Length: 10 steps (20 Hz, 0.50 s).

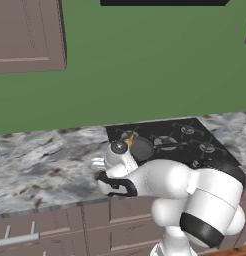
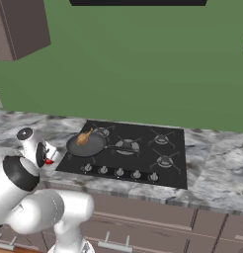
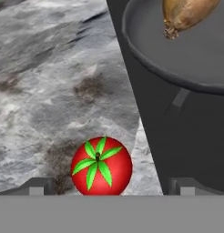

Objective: Place the pan on the front left burner on the stove. Then place the tomato and the onion in the pan and turn on the front left burner.

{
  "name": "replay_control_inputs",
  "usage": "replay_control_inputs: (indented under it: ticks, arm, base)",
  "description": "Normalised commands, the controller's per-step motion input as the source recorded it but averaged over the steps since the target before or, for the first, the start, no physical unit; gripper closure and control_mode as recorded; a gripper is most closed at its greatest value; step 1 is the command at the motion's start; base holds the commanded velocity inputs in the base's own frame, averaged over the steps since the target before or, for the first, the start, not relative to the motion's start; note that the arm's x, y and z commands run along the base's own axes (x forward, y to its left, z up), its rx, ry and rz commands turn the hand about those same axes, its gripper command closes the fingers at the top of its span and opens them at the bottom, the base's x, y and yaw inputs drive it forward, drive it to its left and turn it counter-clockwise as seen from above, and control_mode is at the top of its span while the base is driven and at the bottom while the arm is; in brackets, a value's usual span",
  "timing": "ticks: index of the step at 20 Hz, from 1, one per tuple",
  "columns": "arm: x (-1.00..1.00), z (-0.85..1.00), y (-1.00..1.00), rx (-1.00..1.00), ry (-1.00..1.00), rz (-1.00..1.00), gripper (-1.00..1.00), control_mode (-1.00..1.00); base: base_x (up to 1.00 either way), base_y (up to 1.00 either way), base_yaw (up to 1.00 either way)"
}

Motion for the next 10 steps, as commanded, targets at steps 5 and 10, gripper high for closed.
replay_control_inputs:
  ticks: [5, 10]
  arm:
    - [0.17, -0.22, 0.12, 0.00, 0.06, 0.00, -1.00, -1.00]
    - [0.16, -0.27, 0.03, 0.00, 0.01, 0.00, -1.00, -1.00]
  base:
    - [0.00, 0.00, 0.00]
    - [0.00, 0.00, 0.00]
